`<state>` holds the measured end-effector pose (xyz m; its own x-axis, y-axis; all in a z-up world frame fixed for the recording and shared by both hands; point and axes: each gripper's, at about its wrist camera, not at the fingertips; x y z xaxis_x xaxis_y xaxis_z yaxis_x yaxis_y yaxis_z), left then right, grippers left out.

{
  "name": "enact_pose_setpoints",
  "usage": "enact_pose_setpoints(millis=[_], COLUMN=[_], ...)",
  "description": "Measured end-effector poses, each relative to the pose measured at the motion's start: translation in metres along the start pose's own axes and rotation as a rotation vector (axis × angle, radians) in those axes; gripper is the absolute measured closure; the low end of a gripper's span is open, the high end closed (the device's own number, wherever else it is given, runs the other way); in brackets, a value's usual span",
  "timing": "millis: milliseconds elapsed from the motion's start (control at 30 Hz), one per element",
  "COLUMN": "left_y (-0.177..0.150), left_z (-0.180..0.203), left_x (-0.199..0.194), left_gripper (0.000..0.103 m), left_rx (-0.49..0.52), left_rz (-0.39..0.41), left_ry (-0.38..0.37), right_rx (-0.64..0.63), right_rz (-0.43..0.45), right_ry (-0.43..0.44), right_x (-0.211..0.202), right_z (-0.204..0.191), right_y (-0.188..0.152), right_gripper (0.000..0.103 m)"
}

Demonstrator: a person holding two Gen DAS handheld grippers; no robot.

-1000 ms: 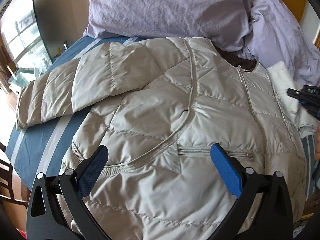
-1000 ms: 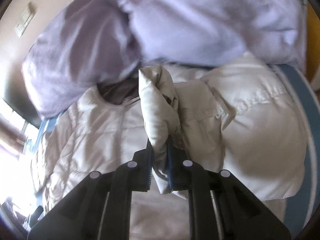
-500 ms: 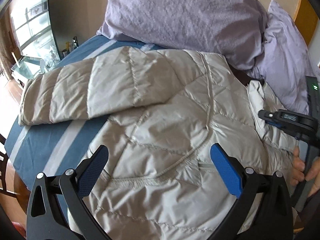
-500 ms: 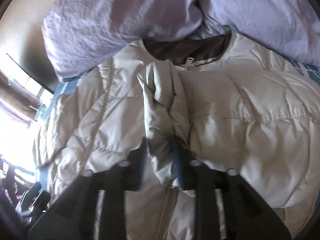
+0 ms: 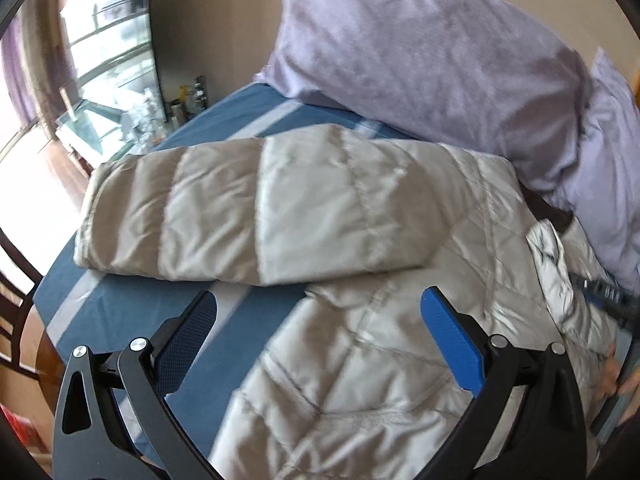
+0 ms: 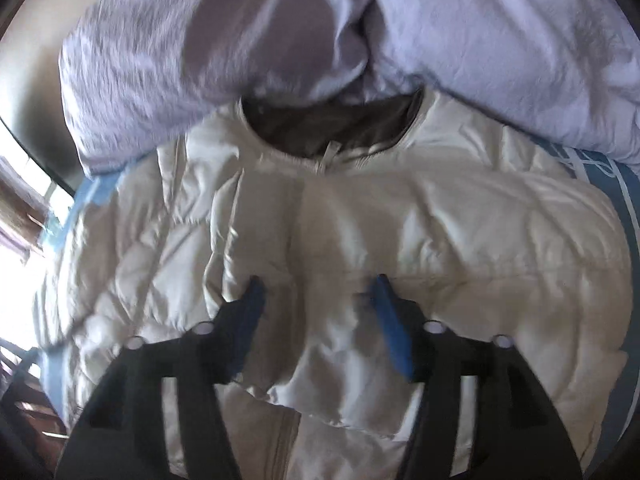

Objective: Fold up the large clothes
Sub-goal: 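Lay the sleeve across the jacket front and open the right gripper, then grasp the other sleeve cuff with the left gripper and lift it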

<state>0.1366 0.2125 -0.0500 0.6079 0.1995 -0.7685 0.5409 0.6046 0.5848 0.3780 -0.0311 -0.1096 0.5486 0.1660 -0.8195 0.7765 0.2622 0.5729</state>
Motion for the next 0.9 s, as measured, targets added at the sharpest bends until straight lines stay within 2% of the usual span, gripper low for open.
enact_pose_setpoints(millis=[133, 267, 433, 633, 733, 900], left_y=[0.009, 0.016, 0.027, 0.037, 0.039, 0.038], left_z=[-0.034, -0.071, -0.127, -0.187, -0.209, -0.225], left_x=[0.000, -0.003, -0.008, 0.002, 0.012, 0.024], left_gripper=[0.001, 0.001, 0.001, 0.002, 0.008, 0.020], left_rx=[-0.077, -0.173, -0.281, -0.370, -0.422, -0.465], left_rz=[0.008, 0.019, 0.047, 0.036, 0.013, -0.010], left_ry=[0.039, 0.075, 0.147, 0.229, 0.239, 0.228], right_rx=[-0.050, -0.060, -0.035, 0.005, 0.006, 0.014], right_rz=[0.009, 0.014, -0.030, 0.007, 0.017, 0.015], right_ry=[-0.059, -0.079, -0.049, -0.005, -0.005, -0.025], right_x=[0.012, 0.021, 0.010, -0.019, -0.029, -0.036], right_z=[-0.015, -0.018, -0.009, 0.009, 0.018, 0.032], right_y=[-0.015, -0.021, -0.016, -0.027, -0.035, -0.047], right_gripper=[0.031, 0.028, 0.025, 0.021, 0.021, 0.021])
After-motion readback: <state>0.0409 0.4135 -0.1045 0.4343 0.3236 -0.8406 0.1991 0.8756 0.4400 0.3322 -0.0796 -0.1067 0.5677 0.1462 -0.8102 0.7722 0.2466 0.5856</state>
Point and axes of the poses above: each gripper's, at about its wrist camera, not at the fingertips, and x roughly the way its jaws point, z to its right, y to its top, and after that the axes turned 11 degrees about -y, right-handed
